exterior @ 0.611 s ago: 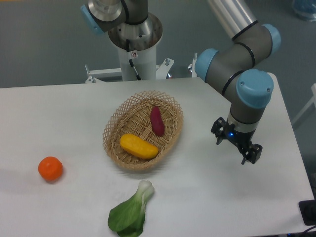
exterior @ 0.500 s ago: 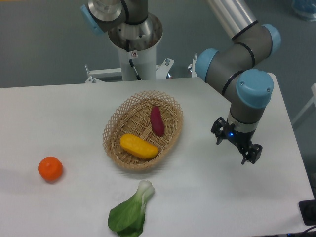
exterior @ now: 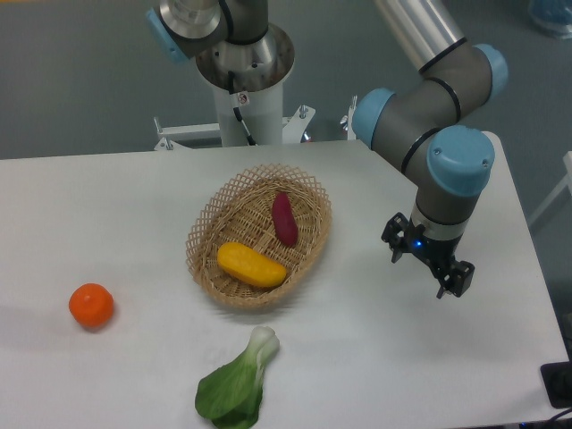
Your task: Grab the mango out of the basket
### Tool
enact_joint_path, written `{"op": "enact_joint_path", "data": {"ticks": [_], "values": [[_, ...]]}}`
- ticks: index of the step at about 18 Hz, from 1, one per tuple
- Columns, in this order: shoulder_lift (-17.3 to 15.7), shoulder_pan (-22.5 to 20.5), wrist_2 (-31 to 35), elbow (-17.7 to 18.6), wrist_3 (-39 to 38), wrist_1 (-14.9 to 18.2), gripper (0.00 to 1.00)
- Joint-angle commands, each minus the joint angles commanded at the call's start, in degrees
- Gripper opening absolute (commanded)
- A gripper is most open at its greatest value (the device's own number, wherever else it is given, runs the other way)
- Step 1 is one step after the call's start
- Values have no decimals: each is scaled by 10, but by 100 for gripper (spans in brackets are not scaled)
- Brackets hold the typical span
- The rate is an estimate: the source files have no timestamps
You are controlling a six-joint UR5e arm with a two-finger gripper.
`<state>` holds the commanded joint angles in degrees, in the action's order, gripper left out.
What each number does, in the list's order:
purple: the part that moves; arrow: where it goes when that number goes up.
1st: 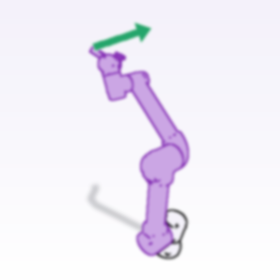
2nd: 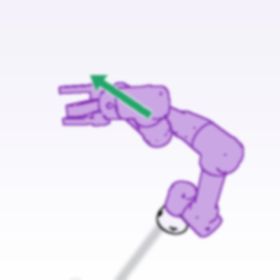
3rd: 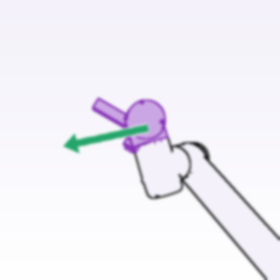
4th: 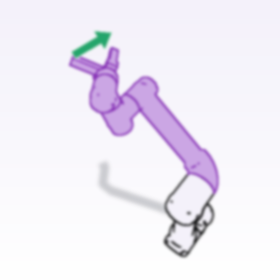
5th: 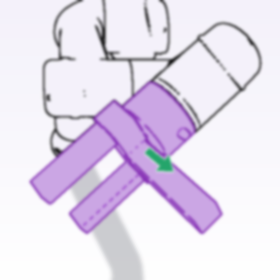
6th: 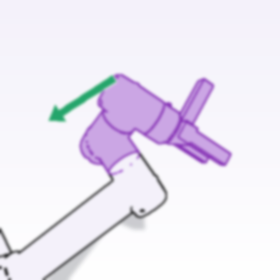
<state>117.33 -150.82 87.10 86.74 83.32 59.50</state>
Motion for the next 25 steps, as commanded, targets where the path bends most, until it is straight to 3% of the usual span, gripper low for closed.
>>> {"op": "enact_joint_path", "data": {"ticks": [6, 9, 15, 21, 25], "values": [[-21, 4, -32, 24, -57, -1, 100], [-33, 15, -43, 47, -69, -25, 100], [-56, 75, -44, 85, -63, -32, 100], [-57, 148, -47, 107, -46, -35, 100], [-81, 171, -47, 155, -11, -56, 100]]}}
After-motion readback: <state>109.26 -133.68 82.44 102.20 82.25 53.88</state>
